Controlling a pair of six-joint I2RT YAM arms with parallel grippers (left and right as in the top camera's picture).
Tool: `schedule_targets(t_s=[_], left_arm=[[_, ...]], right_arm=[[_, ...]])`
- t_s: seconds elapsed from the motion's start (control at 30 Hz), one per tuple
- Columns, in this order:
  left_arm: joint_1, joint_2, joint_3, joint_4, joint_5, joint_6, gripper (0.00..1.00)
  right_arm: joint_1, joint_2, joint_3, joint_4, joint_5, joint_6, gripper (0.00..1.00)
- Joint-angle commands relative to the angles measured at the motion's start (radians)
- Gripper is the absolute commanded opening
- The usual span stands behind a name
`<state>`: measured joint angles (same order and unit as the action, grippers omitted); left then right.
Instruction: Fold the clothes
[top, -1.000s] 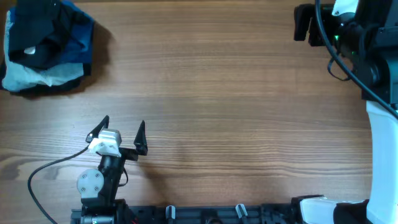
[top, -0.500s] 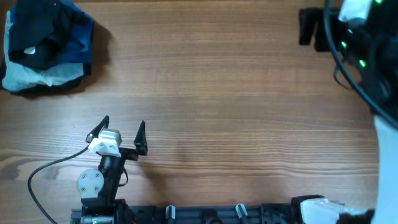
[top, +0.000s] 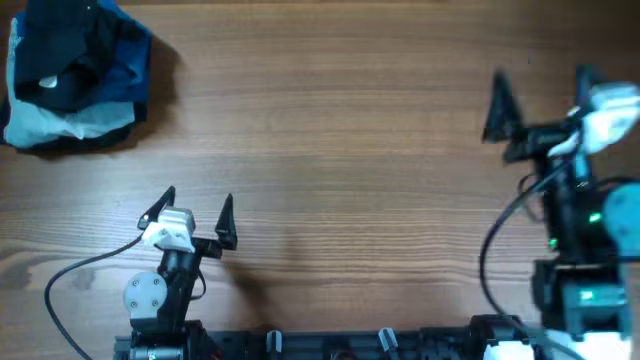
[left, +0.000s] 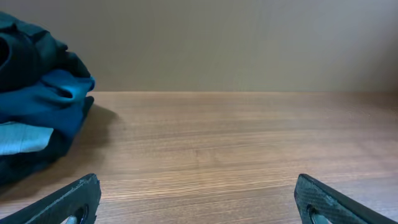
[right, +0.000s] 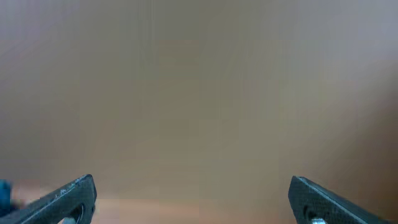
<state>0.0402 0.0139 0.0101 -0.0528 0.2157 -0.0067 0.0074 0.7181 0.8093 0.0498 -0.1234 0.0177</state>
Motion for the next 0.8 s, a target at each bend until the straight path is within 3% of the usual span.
schedule_targets(t_s=[0.0, 0.43, 0.57, 0.77], left_arm=[[-0.005, -0.007, -0.005, -0.005, -0.008, -0.013, 1.00], [-0.005, -0.007, -0.005, -0.005, -0.008, -0.013, 1.00], [-0.005, -0.007, -0.005, -0.005, -0.008, -0.013, 1.00], [-0.005, -0.007, -0.005, -0.005, -0.008, -0.013, 1.00]], right_arm=[[-0.006, -0.105, -0.100, 0.024, -0.002, 0.011, 1.00], [-0.045, -0.454, -0.607, 0.252, 0.026, 0.032, 1.00], [-0.043, -0.539, -0.704, 0.244, 0.061, 0.090, 1.00], [-0.042, -0.637, -0.777, 0.202, 0.061, 0.063, 1.00]])
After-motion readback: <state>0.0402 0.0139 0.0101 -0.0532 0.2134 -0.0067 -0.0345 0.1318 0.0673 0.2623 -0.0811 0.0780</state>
